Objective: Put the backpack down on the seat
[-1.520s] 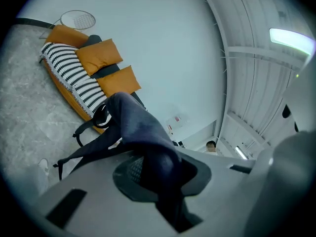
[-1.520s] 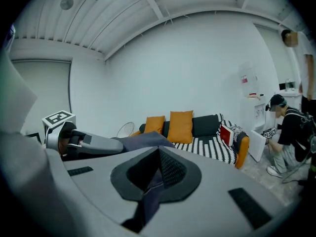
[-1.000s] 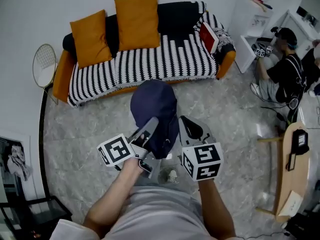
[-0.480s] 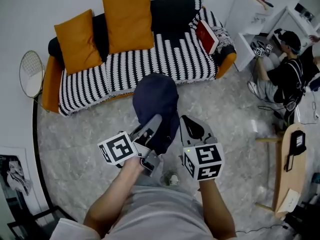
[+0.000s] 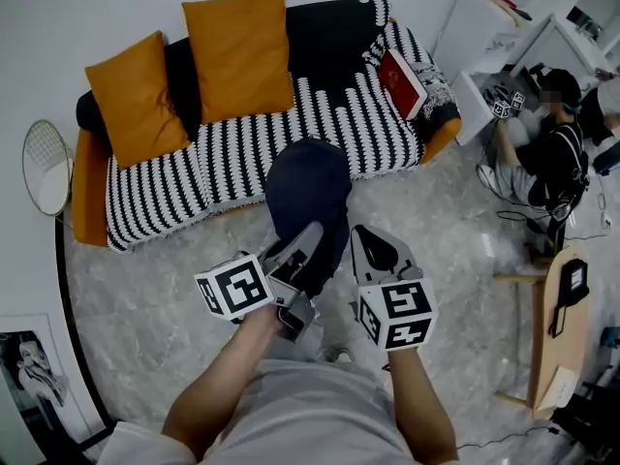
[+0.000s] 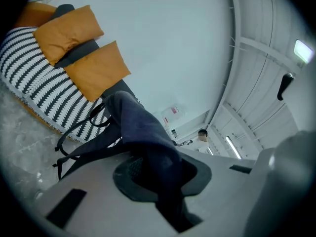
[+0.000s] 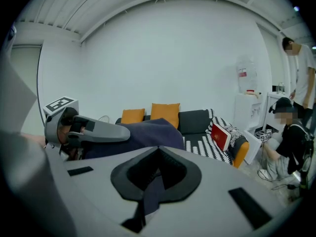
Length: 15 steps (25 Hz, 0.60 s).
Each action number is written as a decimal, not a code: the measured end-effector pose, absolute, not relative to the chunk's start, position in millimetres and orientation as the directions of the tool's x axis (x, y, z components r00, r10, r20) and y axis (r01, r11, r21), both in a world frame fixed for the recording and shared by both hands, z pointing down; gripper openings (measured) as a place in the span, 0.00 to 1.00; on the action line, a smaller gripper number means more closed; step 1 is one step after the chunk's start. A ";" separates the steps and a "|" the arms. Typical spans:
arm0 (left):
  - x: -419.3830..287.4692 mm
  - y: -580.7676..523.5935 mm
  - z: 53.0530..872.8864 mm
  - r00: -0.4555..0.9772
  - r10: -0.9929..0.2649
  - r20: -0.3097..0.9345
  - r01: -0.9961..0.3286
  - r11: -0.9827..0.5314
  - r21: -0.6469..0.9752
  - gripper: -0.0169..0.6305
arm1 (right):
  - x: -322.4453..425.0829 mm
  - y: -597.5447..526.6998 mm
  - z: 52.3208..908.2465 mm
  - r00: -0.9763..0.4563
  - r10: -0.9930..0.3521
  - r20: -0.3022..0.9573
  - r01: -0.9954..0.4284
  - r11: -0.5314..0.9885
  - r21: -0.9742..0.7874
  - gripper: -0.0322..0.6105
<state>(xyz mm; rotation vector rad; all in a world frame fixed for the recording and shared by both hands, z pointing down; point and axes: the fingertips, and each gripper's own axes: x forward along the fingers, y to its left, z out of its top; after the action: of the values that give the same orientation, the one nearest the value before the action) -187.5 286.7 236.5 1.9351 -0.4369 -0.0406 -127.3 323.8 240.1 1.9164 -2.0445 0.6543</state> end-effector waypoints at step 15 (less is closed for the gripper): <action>-171.4 219.3 231.6 0.959 -0.232 0.162 -0.243 -0.380 0.892 0.12 | -118.5 255.7 231.4 -0.033 -0.875 0.482 -0.994 -0.020 -0.104 0.05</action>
<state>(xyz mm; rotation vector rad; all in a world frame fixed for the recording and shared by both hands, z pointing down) -171.4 219.3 231.6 1.9763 -0.3396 0.0123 -118.5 255.7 231.4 1.9691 -1.9831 0.6180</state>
